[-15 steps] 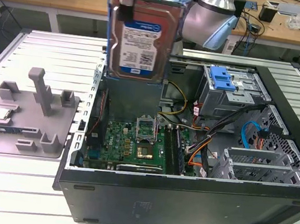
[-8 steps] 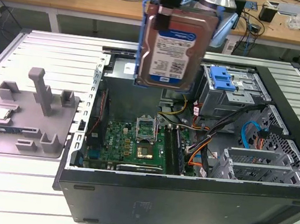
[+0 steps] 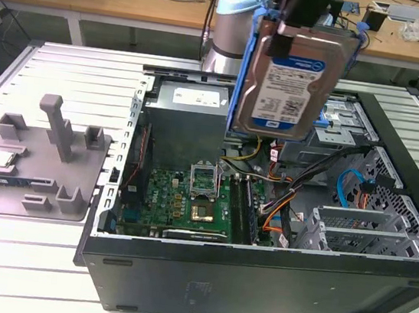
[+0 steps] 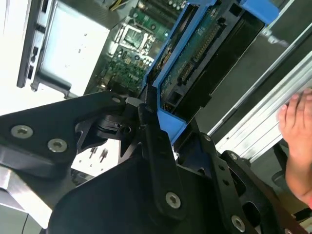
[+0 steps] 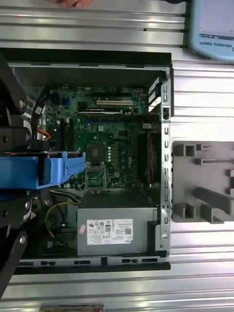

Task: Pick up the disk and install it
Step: 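Pick up the disk, then insert the disk into the insertion slot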

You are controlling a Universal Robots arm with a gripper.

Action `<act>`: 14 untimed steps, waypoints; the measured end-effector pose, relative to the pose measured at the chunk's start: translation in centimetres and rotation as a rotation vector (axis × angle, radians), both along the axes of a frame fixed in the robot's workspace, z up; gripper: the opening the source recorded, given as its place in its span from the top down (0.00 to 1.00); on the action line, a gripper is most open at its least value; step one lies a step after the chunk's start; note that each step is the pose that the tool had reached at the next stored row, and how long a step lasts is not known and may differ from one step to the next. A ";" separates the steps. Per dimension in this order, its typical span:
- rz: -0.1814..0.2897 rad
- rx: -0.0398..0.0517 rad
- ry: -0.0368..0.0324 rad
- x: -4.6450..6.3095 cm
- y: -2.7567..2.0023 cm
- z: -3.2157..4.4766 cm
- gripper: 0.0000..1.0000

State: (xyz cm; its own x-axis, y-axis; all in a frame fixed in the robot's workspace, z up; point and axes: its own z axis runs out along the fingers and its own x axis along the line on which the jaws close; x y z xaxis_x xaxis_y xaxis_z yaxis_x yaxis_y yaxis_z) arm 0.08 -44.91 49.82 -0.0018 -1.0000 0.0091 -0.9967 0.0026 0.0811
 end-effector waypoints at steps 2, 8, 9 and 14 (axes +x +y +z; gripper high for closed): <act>0.000 0.0001 0.0001 0.3 -0.10 0.00 0.64; 0.000 -0.0004 0.0001 0.4 -0.10 0.00 0.64; 0.000 -0.0004 0.0001 0.4 -0.11 0.00 0.64; 0.000 -0.0007 0.0001 0.5 -0.11 0.00 0.64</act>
State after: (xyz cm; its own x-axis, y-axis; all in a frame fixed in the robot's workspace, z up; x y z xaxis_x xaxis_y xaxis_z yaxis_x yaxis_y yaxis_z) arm 0.56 -45.01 49.82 -0.0018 -1.0000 0.0098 -0.9967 0.0026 0.0812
